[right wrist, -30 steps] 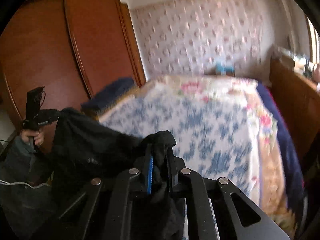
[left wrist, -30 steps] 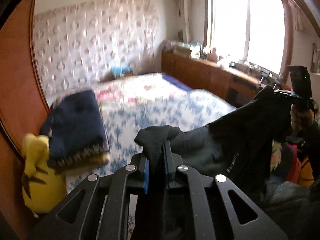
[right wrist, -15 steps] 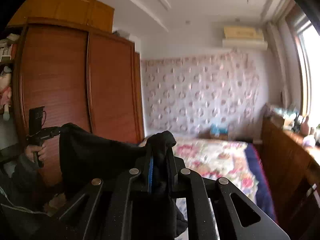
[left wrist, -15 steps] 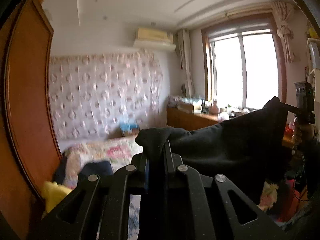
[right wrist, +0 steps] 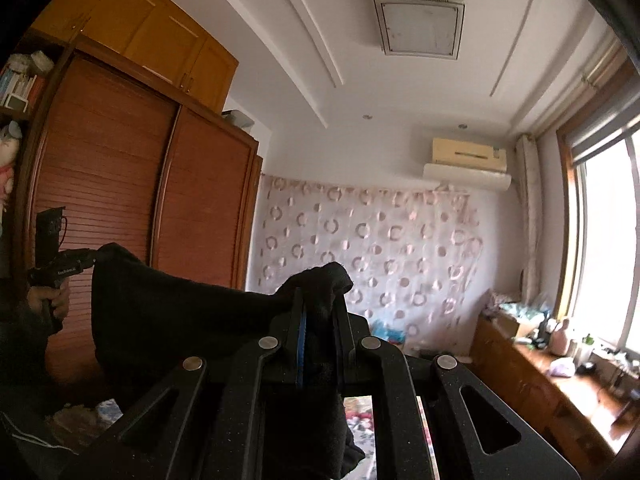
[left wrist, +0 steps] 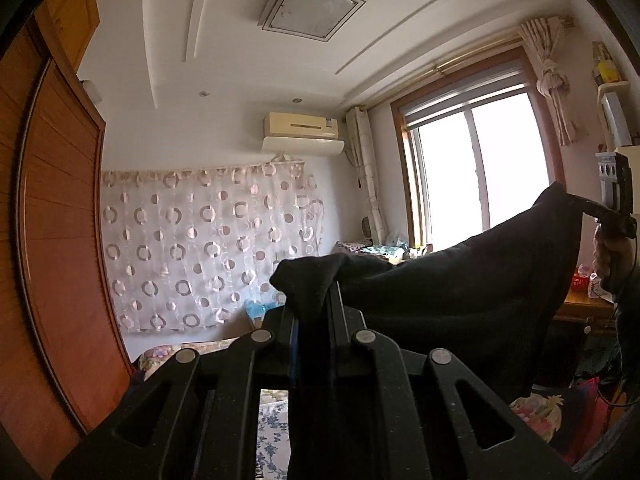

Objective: Fold small clothes

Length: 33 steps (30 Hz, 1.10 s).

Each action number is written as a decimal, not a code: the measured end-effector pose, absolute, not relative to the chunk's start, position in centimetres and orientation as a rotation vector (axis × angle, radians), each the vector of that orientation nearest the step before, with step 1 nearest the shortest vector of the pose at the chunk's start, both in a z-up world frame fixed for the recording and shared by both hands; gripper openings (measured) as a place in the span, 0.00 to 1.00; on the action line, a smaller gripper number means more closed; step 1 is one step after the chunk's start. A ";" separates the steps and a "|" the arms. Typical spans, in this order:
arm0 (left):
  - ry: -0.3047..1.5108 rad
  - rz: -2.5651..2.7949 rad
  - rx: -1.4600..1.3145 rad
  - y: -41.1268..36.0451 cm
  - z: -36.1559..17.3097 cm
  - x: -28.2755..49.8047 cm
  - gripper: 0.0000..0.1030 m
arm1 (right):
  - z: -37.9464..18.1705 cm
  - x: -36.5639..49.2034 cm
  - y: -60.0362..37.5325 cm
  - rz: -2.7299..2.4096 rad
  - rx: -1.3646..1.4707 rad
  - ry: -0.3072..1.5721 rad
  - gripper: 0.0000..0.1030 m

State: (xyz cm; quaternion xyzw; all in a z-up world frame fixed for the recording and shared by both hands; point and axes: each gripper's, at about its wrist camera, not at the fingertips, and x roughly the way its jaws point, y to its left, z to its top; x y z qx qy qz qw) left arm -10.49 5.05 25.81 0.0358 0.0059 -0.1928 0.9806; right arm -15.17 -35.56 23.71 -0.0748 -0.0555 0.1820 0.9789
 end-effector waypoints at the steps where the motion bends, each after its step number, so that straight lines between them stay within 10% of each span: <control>1: 0.014 -0.389 0.069 5.0 25.7 -10.4 0.11 | 23.5 -15.1 -35.4 0.363 -0.157 -0.109 0.10; 33: 0.600 -0.228 0.138 -0.6 1.1 21.5 0.14 | 8.7 19.9 -25.6 0.157 -0.166 0.561 0.10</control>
